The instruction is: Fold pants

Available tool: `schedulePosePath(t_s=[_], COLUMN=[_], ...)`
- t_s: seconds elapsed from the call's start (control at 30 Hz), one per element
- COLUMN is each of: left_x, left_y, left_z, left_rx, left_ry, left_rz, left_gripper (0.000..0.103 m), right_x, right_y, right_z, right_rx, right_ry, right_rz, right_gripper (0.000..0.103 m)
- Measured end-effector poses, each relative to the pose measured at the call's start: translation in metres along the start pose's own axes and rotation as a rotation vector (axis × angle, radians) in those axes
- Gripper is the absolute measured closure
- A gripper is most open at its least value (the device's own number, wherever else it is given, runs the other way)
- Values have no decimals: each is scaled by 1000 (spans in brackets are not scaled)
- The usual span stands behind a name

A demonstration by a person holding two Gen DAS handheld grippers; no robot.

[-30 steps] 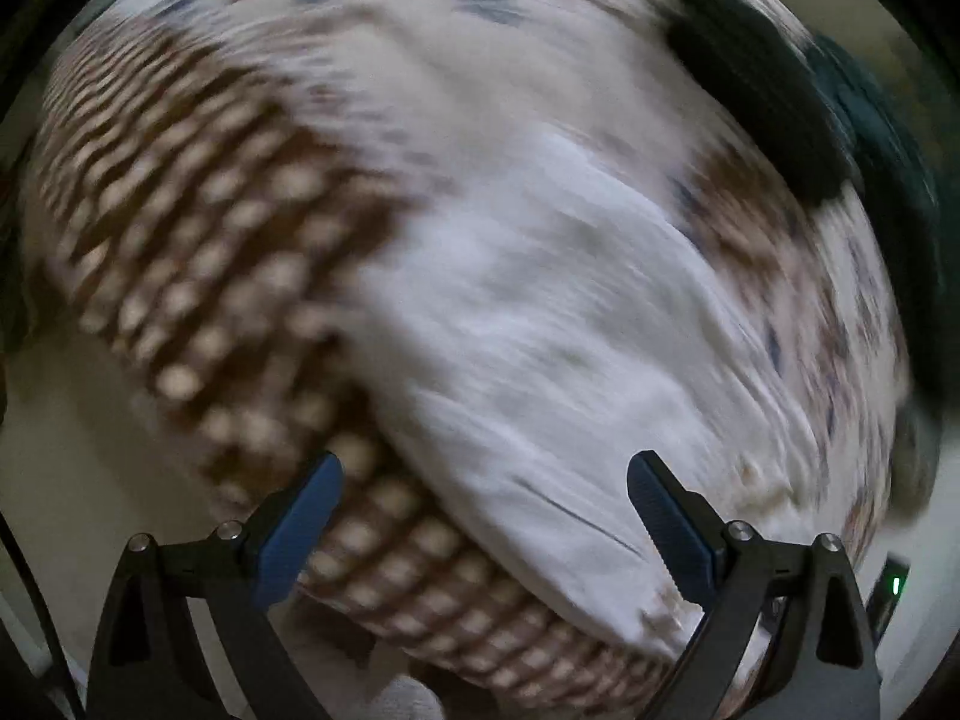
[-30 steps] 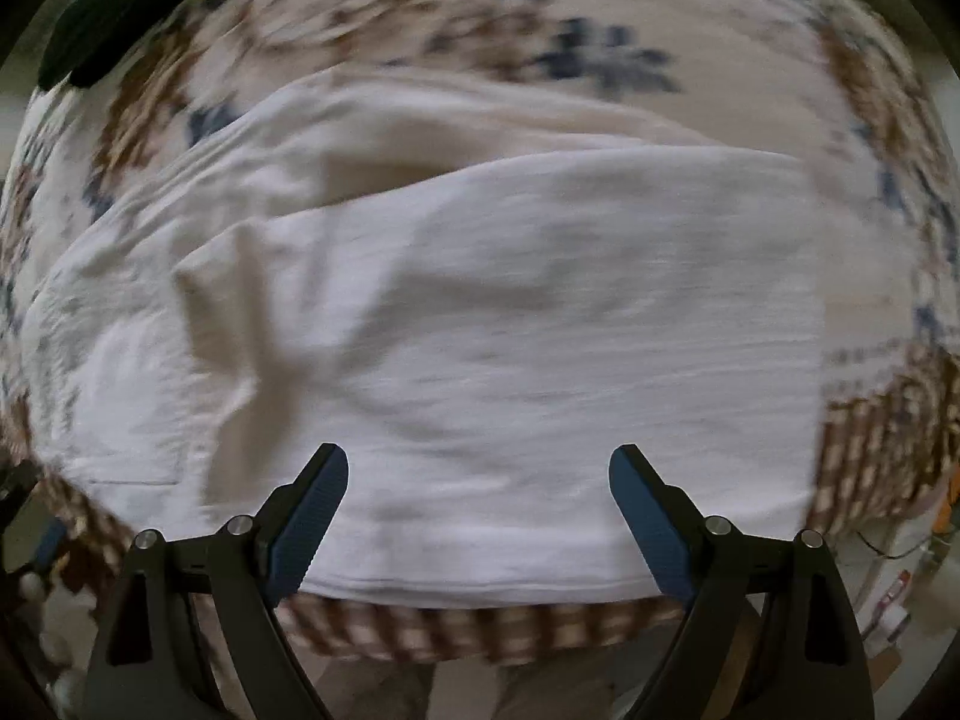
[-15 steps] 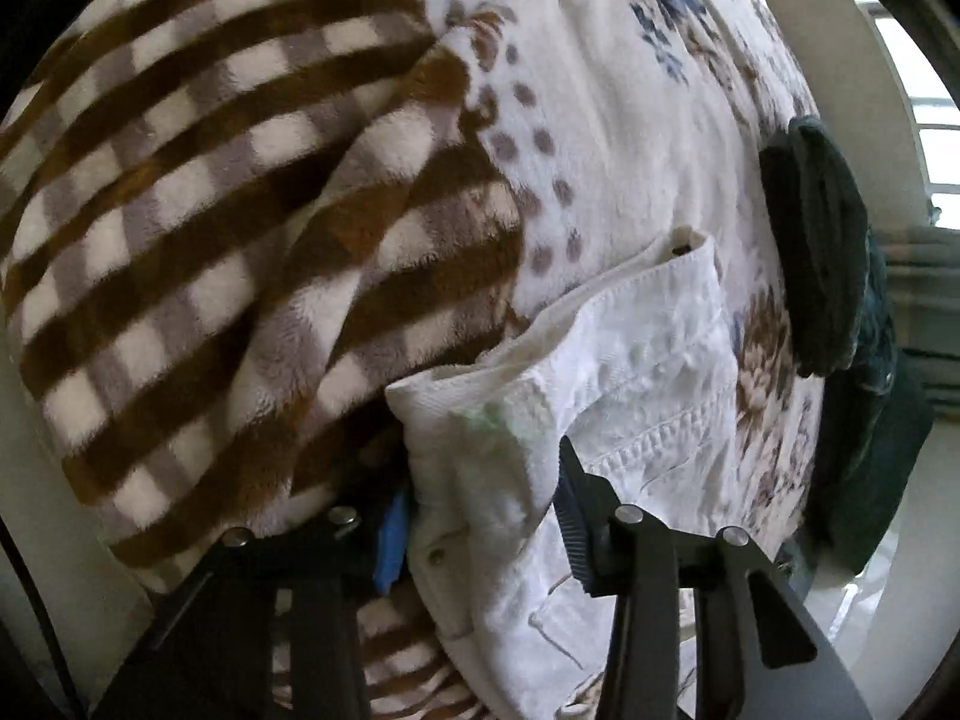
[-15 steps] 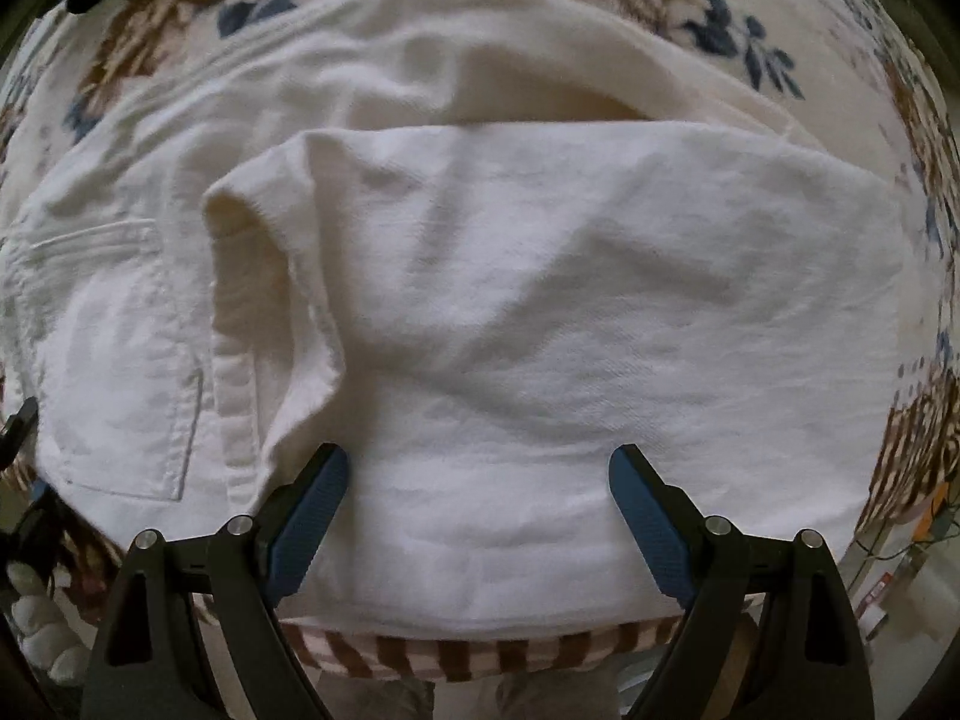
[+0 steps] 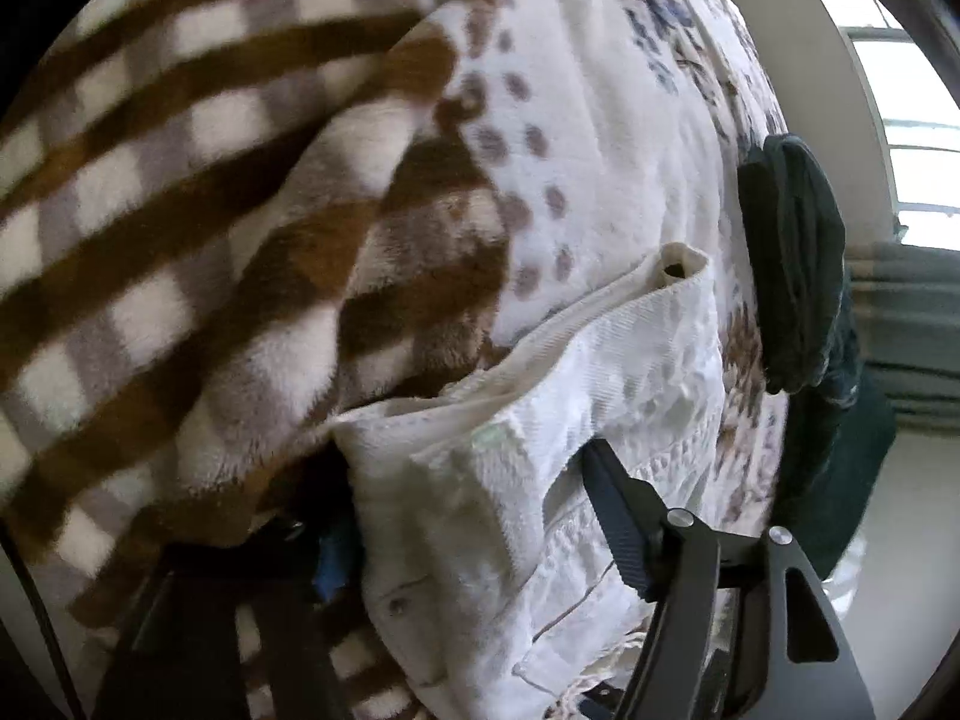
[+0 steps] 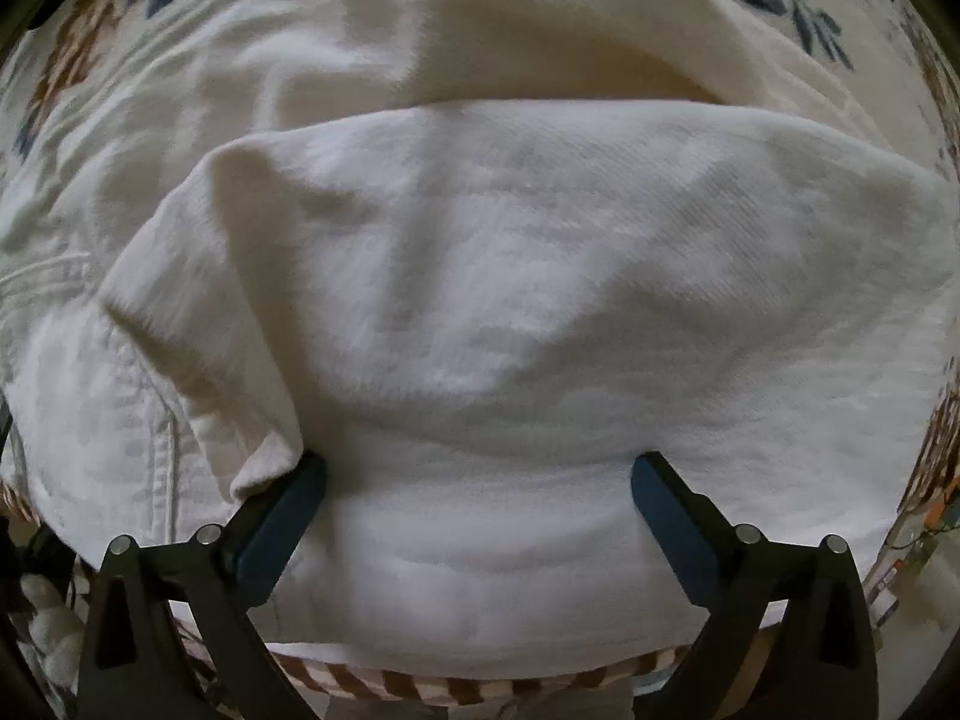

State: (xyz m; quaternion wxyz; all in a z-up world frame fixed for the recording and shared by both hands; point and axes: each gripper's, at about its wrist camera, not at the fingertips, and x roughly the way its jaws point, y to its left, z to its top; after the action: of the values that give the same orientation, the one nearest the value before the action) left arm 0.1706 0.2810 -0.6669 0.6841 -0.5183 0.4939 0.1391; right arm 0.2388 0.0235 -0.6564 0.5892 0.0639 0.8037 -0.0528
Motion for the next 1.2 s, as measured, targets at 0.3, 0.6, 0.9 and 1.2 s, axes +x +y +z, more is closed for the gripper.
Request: schedulePosePath(t_s=[0.3,0.6,0.9,1.2], left_x=[-60,-90,-100,-62], left_y=[-61,-139,-201,-257], left_z=[-41,-93,-174,-266], left_rx=[283,559,744,921], left_ry=[-170,-287,-307,-243], left_rz=[105,140,152,161], left_gripper=[81,83,83,83], right_x=[-19,-55,-68,-91], right_y=[6,-23,-90,-188], right_z=[4,-15,-16,-16], right_rx=[-36,20,-3,97], right_ry=[-64,-207,-237,-286], right_rz=[9,25,-44,-2], right_gripper=[2,2,2,2])
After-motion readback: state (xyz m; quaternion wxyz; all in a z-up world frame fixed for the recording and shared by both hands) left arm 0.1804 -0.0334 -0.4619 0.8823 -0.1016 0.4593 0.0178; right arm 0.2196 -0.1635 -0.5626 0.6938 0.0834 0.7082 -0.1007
